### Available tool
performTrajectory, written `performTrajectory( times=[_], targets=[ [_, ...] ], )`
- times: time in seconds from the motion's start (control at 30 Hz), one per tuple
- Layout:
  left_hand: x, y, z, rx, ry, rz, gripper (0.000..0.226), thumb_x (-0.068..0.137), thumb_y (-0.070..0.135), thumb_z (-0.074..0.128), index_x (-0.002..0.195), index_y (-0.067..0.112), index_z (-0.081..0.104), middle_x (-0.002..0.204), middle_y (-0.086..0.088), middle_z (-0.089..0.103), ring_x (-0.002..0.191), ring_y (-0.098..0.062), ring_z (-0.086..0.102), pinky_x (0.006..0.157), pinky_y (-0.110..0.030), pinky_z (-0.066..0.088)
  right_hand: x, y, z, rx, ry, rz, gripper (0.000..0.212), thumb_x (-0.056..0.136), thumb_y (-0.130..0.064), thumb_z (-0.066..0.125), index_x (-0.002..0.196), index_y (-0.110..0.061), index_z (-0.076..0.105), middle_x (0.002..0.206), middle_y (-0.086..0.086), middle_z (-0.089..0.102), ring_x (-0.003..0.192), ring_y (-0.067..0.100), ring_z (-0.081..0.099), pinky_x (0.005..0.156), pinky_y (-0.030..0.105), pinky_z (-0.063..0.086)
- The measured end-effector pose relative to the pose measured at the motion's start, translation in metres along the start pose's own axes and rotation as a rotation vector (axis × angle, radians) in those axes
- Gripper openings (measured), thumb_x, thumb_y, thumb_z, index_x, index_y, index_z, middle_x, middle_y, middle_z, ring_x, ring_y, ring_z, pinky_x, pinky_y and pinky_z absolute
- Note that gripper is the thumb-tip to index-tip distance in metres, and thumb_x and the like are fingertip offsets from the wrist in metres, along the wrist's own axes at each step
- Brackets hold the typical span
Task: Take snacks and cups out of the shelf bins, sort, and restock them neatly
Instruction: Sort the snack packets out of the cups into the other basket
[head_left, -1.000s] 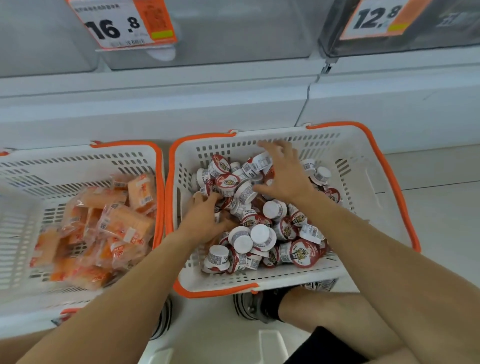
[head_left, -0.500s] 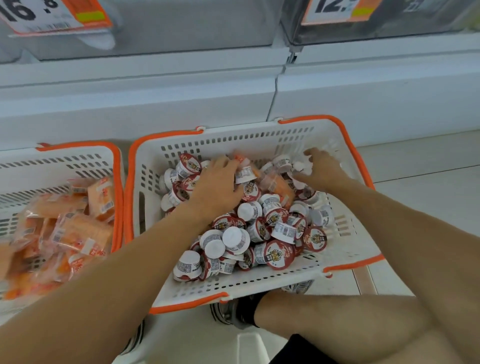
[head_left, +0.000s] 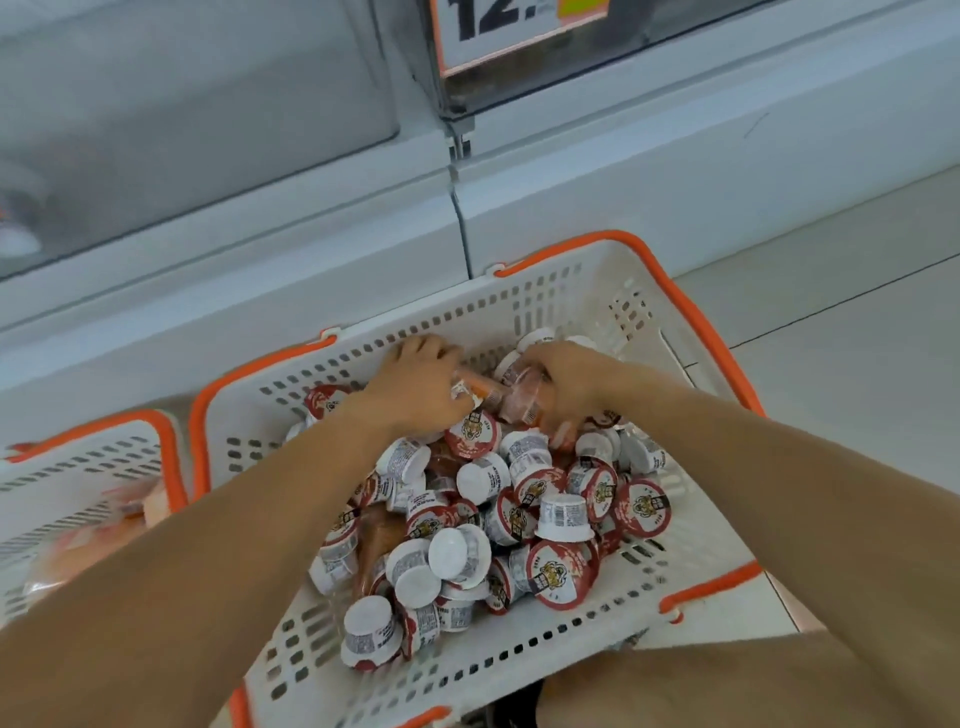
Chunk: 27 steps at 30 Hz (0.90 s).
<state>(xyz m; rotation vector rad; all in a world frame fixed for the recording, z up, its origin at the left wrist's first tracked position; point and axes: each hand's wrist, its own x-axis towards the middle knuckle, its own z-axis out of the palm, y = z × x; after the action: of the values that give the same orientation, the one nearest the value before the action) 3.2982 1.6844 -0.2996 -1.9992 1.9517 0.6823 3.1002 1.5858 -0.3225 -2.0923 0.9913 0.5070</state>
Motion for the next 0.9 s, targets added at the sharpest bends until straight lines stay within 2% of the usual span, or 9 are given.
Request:
performTrajectory(
  times=[0.07, 0.13, 0.23, 0.33, 0.43, 0.57, 0.67, 0.77, 0.9],
  targets=[
    [0.002, 0.005, -0.005, 0.093, -0.051, -0.007, 0.074, 0.087, 0.060, 0.034, 0.147, 0.017, 0.043, 0.147, -0.015, 0.035, 0.140, -0.033, 0.024, 0.118, -0.048, 0.016, 0.003, 0.003, -0.010, 0.002, -0.021, 0.001, 0.078, 0.057, -0.019, 0.097, 0.125, -0.023, 0.059, 0.113, -0.002, 0.058, 0.103, 0.021, 0.058, 0.070, 0.026, 0.045],
    [0.004, 0.008, -0.006, 0.144, -0.042, 0.012, 0.074, 0.085, 0.063, 0.033, 0.139, 0.015, 0.050, 0.139, -0.015, 0.038, 0.134, -0.034, 0.028, 0.114, -0.048, 0.021, 0.001, 0.004, -0.020, 0.016, 0.003, -0.026, 0.069, 0.054, -0.027, 0.099, 0.112, -0.022, 0.062, 0.101, -0.007, 0.054, 0.095, 0.018, 0.055, 0.064, 0.025, 0.041],
    [0.000, 0.010, -0.004, 0.126, -0.016, 0.027, 0.085, 0.078, 0.070, 0.022, 0.139, 0.015, 0.046, 0.139, -0.014, 0.042, 0.132, -0.033, 0.031, 0.113, -0.048, 0.024, -0.003, 0.008, -0.033, 0.063, 0.058, -0.056, 0.065, 0.055, -0.036, 0.098, 0.105, -0.022, 0.059, 0.093, -0.013, 0.051, 0.086, 0.013, 0.052, 0.062, 0.021, 0.036],
    [-0.007, 0.014, -0.002, -0.014, -0.028, -0.011, 0.067, 0.086, 0.060, 0.045, 0.132, 0.011, 0.047, 0.125, -0.013, 0.055, 0.114, -0.028, 0.046, 0.098, -0.041, 0.041, -0.010, 0.009, -0.042, 0.083, 0.080, -0.062, 0.062, 0.058, -0.037, 0.096, 0.102, -0.024, 0.054, 0.097, -0.010, 0.054, 0.087, 0.013, 0.053, 0.061, 0.020, 0.034],
    [-0.011, 0.018, -0.004, -0.101, 0.007, -0.042, 0.057, 0.080, 0.044, 0.067, 0.123, 0.011, 0.048, 0.113, -0.007, 0.053, 0.102, -0.023, 0.047, 0.082, -0.036, 0.046, -0.020, 0.006, -0.048, 0.145, 0.130, -0.048, 0.064, 0.060, -0.042, 0.095, 0.106, -0.023, 0.056, 0.104, -0.005, 0.058, 0.095, 0.018, 0.057, 0.072, 0.028, 0.040],
    [-0.018, 0.027, -0.002, -0.044, 0.146, -0.020, 0.049, 0.083, 0.031, 0.066, 0.127, 0.014, 0.055, 0.120, -0.007, 0.056, 0.117, -0.026, 0.048, 0.098, -0.040, 0.043, -0.033, 0.002, -0.055, 0.255, 0.173, -0.031, 0.062, 0.062, -0.049, 0.092, 0.107, -0.020, 0.061, 0.095, -0.009, 0.061, 0.088, 0.015, 0.061, 0.071, 0.030, 0.045],
    [-0.027, 0.026, 0.008, -0.039, 0.152, -0.020, 0.039, 0.090, 0.029, 0.060, 0.128, 0.020, 0.061, 0.117, -0.009, 0.052, 0.116, -0.029, 0.044, 0.099, -0.041, 0.041, -0.043, 0.000, -0.052, 0.357, 0.204, -0.035, 0.060, 0.067, -0.050, 0.089, 0.113, -0.021, 0.064, 0.093, -0.012, 0.061, 0.085, 0.009, 0.059, 0.073, 0.025, 0.044],
    [-0.038, 0.023, 0.012, -0.199, 0.162, -0.028, 0.036, 0.090, 0.028, 0.064, 0.124, 0.019, 0.061, 0.120, -0.007, 0.055, 0.112, -0.026, 0.052, 0.092, -0.035, 0.045, -0.052, 0.002, -0.042, 0.510, 0.198, -0.026, 0.030, 0.077, -0.043, 0.085, 0.094, -0.024, 0.068, 0.066, -0.021, 0.064, 0.064, -0.003, 0.058, 0.058, 0.014, 0.043],
    [-0.052, 0.032, 0.009, -0.261, 0.230, -0.010, 0.029, 0.088, 0.033, 0.064, 0.115, 0.022, 0.061, 0.111, 0.002, 0.068, 0.097, -0.017, 0.061, 0.079, -0.030, 0.048, -0.062, 0.000, -0.030, 0.625, 0.239, 0.036, 0.024, 0.081, -0.040, 0.082, 0.092, -0.021, 0.073, 0.061, -0.016, 0.067, 0.057, 0.002, 0.062, 0.051, 0.017, 0.044]
  ],
)
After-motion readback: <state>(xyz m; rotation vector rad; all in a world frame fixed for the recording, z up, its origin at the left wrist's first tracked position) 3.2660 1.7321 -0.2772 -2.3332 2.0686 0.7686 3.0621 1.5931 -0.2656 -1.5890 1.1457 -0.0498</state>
